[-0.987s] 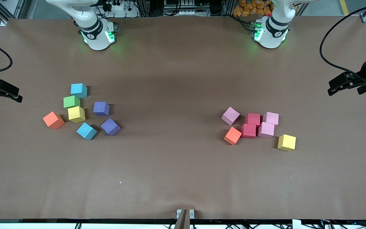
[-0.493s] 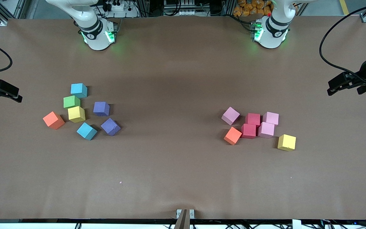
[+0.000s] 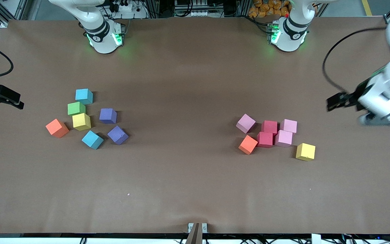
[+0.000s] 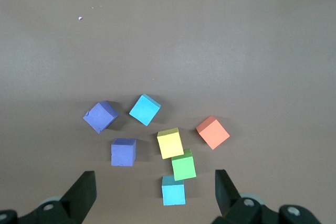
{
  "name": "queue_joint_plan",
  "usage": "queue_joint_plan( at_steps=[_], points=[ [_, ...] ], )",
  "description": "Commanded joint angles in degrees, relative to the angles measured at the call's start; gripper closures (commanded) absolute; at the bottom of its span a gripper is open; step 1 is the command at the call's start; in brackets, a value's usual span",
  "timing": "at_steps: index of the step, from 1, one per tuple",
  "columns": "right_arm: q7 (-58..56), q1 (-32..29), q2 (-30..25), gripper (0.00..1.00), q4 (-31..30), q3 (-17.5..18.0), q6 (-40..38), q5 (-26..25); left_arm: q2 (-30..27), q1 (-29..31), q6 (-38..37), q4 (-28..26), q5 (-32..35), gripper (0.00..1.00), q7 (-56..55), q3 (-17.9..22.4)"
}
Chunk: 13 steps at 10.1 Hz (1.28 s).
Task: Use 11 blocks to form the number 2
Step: 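Grasp the blue and pink cubes with the right and left grippers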
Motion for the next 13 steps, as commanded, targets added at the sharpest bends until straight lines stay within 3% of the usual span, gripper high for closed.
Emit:
queue_joint_plan(
  at_steps=[1,4,8,10,13],
  points=[
    [0.13,0.15,0.89,0.00,0.27,0.53,0.52,0.19,4.18,-2.24,4.54,-1.07,-0.27,0.00,-9.14,-3.91],
    [0.21,2.69,0.98,0.00,-5.52,0.53,7.01,0.19,10.25,-4.78,9.28,-2.74,-0.27,0.00,-25.20,-6.30],
    [-0.31,4.63,1.07,0.00,-11.93,0.71,14.04,0.27,11.15,-9.70,23.24,-13.88,-0.28,0.00,-45.41,-6.31],
    [-0.58,6.38,1.33,0.00,-16.85,0.62,18.70,2.90,13.60,-12.70,27.83,-16.19,0.16,0.00,-56.06,-6.22],
    [-1.10,10.07,4.93,0.00,-18.70,0.62,22.75,3.53,13.70,-13.23,33.81,-21.71,0.69,0.00,-58.04,-6.22]
  ],
)
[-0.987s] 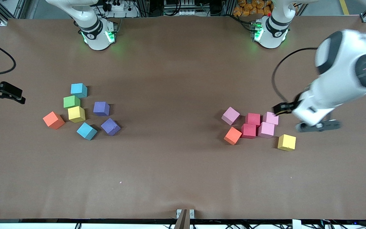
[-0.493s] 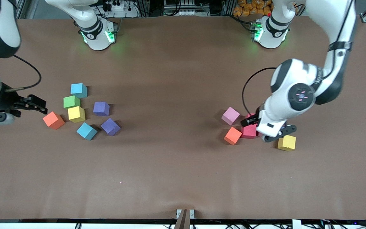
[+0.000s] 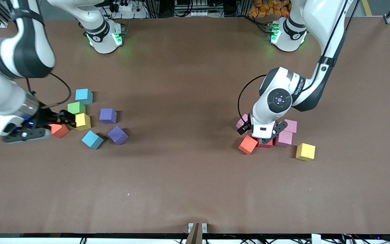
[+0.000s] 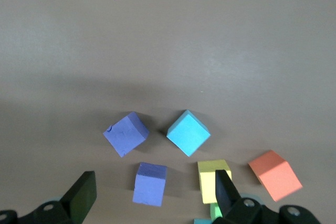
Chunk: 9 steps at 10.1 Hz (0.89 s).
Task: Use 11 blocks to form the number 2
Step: 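Grasp the blue and pink cubes with the right and left grippers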
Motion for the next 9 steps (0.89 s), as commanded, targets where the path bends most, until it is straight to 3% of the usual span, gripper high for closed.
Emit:
queue_joint_plan(
  at_steps=[1,4,6,9],
  points=[
    [-1.19,2.53,1.22,0.00,-3.24,-0.22,5.07,0.97,-1.01,0.22,2.89,-4.14,0.68,0.00,-1.70,0.34],
    [-14.96,2.01,5.09,0.00,-6.33,-0.21,11.17,5.77,-0.74,-0.04,3.59,-5.82,0.68,0.00,-1.96,0.34],
    [-15.43,3.57,6.50,0.00,-6.86,-0.22,11.60,6.33,0.04,-0.13,4.46,-6.70,0.68,0.00,-2.05,0.34],
    [-18.23,7.69,7.99,0.00,-10.72,-0.30,19.75,6.07,1.45,-0.31,7.19,-6.70,0.68,0.00,-2.05,0.34]
  ],
)
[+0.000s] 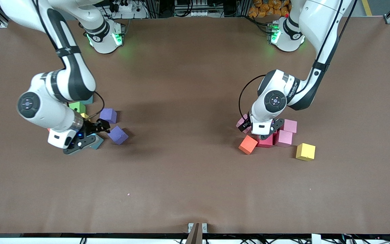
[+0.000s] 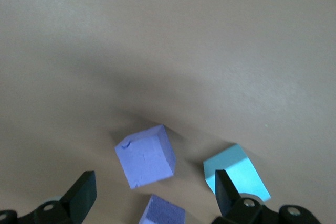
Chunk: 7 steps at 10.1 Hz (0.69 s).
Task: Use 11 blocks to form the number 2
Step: 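Lift both cubes and carry them toward the table middle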
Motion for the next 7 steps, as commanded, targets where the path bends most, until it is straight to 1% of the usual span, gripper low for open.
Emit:
queue_joint_plan(
  at_steps=[1,2,4,5,7],
  points=[
    [-4.35,2.69,1.26,0.00,-2.26,-0.27,4.30,0.69,0.95,-0.10,2.25,-0.37,0.68,0.00,-1.44,-0.06],
    [-8.72,2.60,2.31,0.00,-2.35,-0.27,5.27,0.69,1.13,-0.01,2.68,-0.37,0.60,0.00,-1.53,-0.06],
    [-10.43,3.48,3.89,0.00,-3.93,-0.27,8.69,0.69,2.18,-0.01,3.56,-0.37,0.60,0.00,-1.53,-0.06],
    [-12.61,3.83,4.77,0.00,-3.93,-0.27,8.88,0.69,2.53,0.16,3.65,-0.28,0.60,0.00,-1.53,-0.15],
    [-12.90,4.36,6.88,0.00,-4.02,-0.27,9.06,0.69,2.97,-0.19,4.09,-0.11,0.25,0.00,-1.97,-0.15]
  ],
)
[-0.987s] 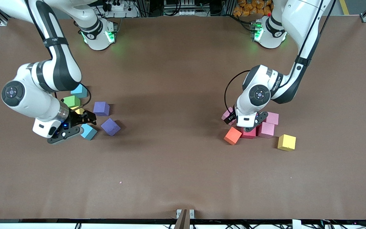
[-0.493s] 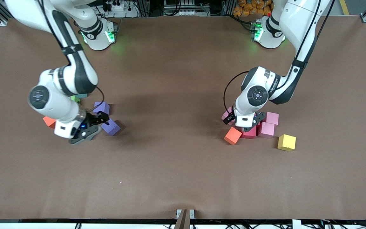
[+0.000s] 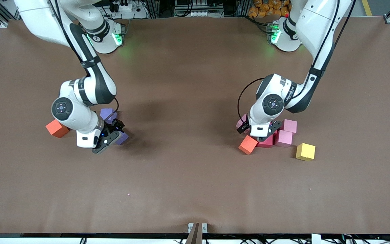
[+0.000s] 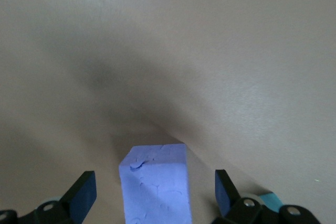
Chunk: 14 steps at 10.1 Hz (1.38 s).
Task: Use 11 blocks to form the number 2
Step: 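Lift both cubes and carry them toward the table middle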
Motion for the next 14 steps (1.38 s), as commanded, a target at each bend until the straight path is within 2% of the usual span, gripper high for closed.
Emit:
queue_joint_plan(
  at_steps=[1,2,3,4,5,6,7,9,11,14],
  points=[
    [-1.52,2.19,1.90,0.00,-0.35,-0.40,1.38,0.36,0.42,-0.28,0.95,-0.02,0.24,0.04,-1.74,-0.16],
    [-1.52,2.46,2.34,0.00,-0.43,-0.41,1.91,-0.43,0.59,-0.19,0.95,0.16,0.24,0.20,-1.74,-0.25],
    [-2.21,2.20,2.52,0.00,-0.43,-0.41,2.09,-1.22,0.86,-0.45,0.95,0.16,0.33,0.30,-1.21,-0.25],
    [-4.05,1.85,3.05,0.00,-0.43,-0.41,2.35,-1.23,1.21,-0.54,0.95,0.25,0.42,0.45,-0.77,-0.42],
    [-4.41,1.41,3.40,0.00,-0.35,-0.41,2.70,-1.14,1.56,-0.72,0.95,0.16,0.33,0.68,-0.77,-0.42],
    [-4.76,1.15,3.66,0.00,-0.35,-0.41,2.70,-1.23,1.56,-0.81,0.86,-0.01,0.33,0.84,-0.59,-0.42],
    [-5.29,1.06,3.75,0.00,-0.35,-0.41,2.70,-1.23,0.78,-0.98,0.25,0.07,0.42,0.93,0.28,-0.51],
    [-5.12,0.71,3.67,0.00,-0.17,-0.41,2.00,-1.14,-1.59,-0.90,-3.25,0.33,0.42,1.00,2.13,-3.30],
    [-5.29,0.10,3.23,0.00,0.18,-0.49,1.56,-1.23,-4.40,-0.98,-5.29,0.51,0.77,1.00,4.05,-7.17],
    [-6.18,-0.43,3.05,0.00,1.40,-0.49,-0.71,-1.06,-4.24,-1.94,-5.03,0.69,2.16,1.00,8.10,-13.24]
  ],
)
